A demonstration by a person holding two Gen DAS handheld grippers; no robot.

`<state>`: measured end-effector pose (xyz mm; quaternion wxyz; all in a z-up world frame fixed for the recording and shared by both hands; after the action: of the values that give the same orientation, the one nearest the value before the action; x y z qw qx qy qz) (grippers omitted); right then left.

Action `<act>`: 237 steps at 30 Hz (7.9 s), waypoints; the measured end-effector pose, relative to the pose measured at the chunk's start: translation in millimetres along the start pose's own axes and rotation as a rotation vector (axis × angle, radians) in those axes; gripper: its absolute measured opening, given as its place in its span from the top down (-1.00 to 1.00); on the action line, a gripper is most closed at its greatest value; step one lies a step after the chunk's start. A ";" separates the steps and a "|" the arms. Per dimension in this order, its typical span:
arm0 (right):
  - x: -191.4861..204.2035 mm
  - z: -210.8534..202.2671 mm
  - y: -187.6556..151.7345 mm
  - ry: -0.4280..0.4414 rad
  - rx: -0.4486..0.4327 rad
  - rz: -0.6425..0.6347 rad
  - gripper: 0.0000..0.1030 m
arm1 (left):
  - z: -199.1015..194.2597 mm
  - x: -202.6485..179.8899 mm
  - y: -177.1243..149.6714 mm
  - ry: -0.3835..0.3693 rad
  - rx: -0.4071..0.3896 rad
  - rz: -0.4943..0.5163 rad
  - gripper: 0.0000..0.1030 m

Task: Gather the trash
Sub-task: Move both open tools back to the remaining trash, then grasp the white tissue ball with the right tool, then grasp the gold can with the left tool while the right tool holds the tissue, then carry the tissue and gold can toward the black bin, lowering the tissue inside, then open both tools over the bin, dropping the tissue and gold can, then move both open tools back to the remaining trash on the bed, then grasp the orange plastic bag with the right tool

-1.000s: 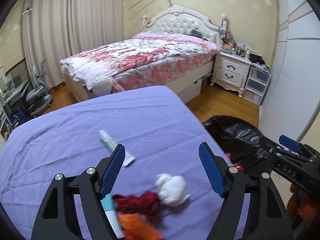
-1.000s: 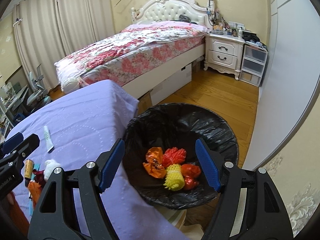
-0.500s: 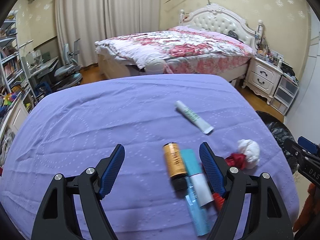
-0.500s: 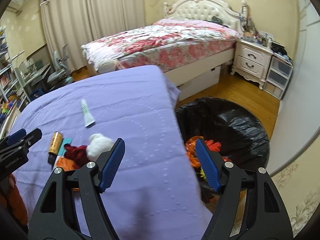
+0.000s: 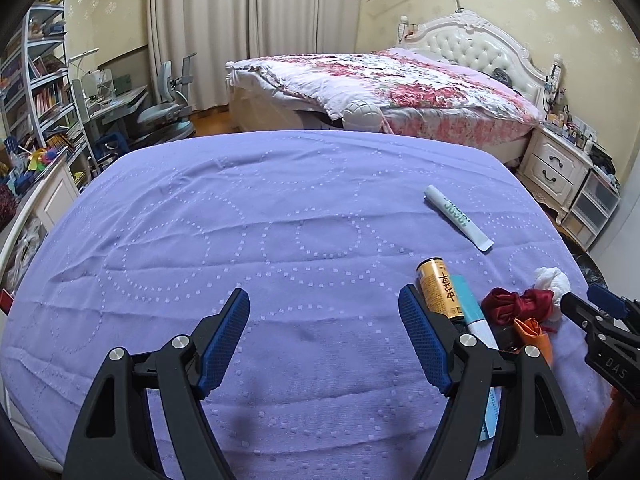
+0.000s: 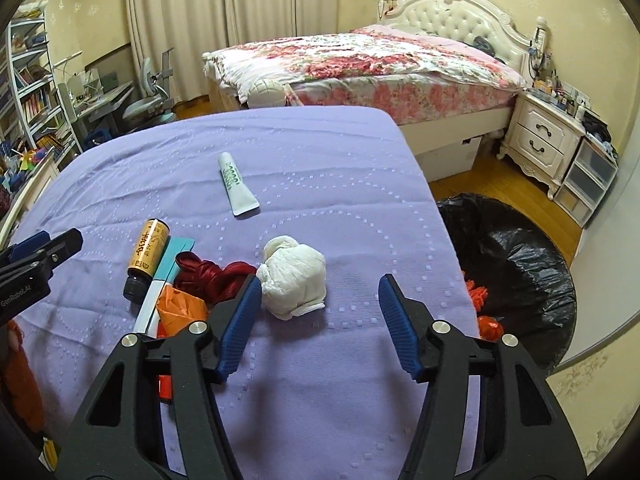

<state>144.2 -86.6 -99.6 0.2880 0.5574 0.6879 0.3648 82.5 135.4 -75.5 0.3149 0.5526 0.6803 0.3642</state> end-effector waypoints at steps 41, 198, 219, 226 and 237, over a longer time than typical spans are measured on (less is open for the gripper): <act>-34.2 18.0 -0.8 -0.007 0.012 0.079 0.38 | 36.4 -59.8 -22.5 -0.152 0.129 0.030 0.33; -43.7 -41.2 -20.0 -0.046 -0.050 0.102 -0.54 | -8.7 -49.3 -3.6 -0.076 0.007 0.032 -0.50; 54.9 -27.8 -29.3 0.136 0.028 -0.037 0.20 | -18.6 30.7 -28.3 0.022 0.035 -0.079 -0.50; 63.3 -17.0 -32.4 0.163 0.055 -0.038 0.38 | -17.4 29.3 -29.2 0.009 0.041 -0.084 -0.50; 59.5 -22.0 -40.5 0.164 0.060 -0.042 0.47 | -17.0 21.4 -31.2 -0.009 0.048 -0.078 -0.50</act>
<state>91.3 -37.0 -119.9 0.2214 0.5195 0.7314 0.3823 48.0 150.0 -93.3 0.3184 0.5347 0.7085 0.3328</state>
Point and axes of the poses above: each gripper's, at about its wrist camera, not at the fingertips, and z roughly the way its jaws point, x to its left, y to its top, the point moved 8 cm from there along z, roughly the way its jaws point, and after that the axes turned 12 degrees about -x, right-handed, at the moved point
